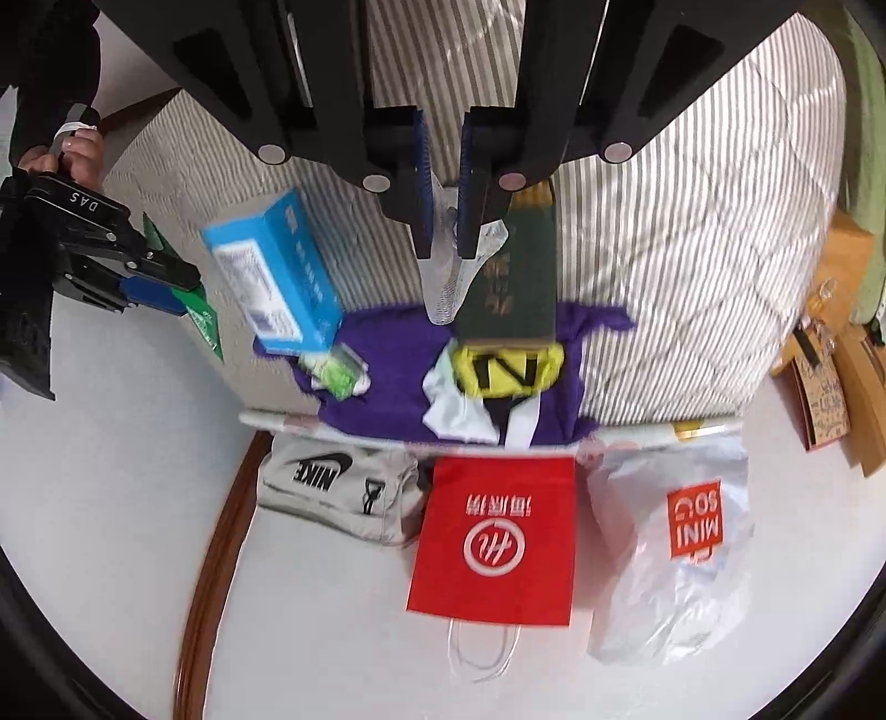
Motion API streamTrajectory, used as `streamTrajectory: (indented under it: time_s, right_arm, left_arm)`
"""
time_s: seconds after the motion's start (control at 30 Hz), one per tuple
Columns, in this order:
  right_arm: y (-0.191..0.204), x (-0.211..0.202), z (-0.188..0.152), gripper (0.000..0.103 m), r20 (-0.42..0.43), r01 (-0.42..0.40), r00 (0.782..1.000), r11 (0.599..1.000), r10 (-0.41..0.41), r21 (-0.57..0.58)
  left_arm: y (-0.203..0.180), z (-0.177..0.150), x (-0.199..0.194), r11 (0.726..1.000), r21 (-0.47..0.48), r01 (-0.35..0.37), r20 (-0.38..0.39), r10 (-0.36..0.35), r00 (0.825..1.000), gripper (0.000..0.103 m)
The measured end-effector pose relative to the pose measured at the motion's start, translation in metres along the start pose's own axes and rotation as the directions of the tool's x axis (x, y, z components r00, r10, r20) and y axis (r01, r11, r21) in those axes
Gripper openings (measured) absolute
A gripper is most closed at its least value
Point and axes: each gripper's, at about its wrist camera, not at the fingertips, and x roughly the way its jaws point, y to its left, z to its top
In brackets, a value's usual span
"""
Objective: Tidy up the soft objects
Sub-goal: 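Carry the mesh bag with the left tool while the right tool carries the wipes packet over the towel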
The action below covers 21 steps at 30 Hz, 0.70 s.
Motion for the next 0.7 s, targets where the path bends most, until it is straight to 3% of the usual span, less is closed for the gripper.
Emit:
streamTrajectory:
  time_s: [0.27, 0.7]
  right_arm:
    - [-0.024, 0.018, 0.039, 0.035, 0.013, 0.021, 1.000, 0.999, -0.022, 0.025]
    - [-0.070, 0.094, 0.089, 0.035, -0.049, 0.078, 0.996, 0.995, -0.075, 0.059]
  left_arm:
    - [0.001, 0.047, 0.016, 1.000, 0.018, -0.005, 0.042, 0.004, 0.999, 0.008]
    - [0.020, 0.111, 0.102, 0.994, -0.056, 0.089, 0.015, -0.088, 0.996, 0.008]
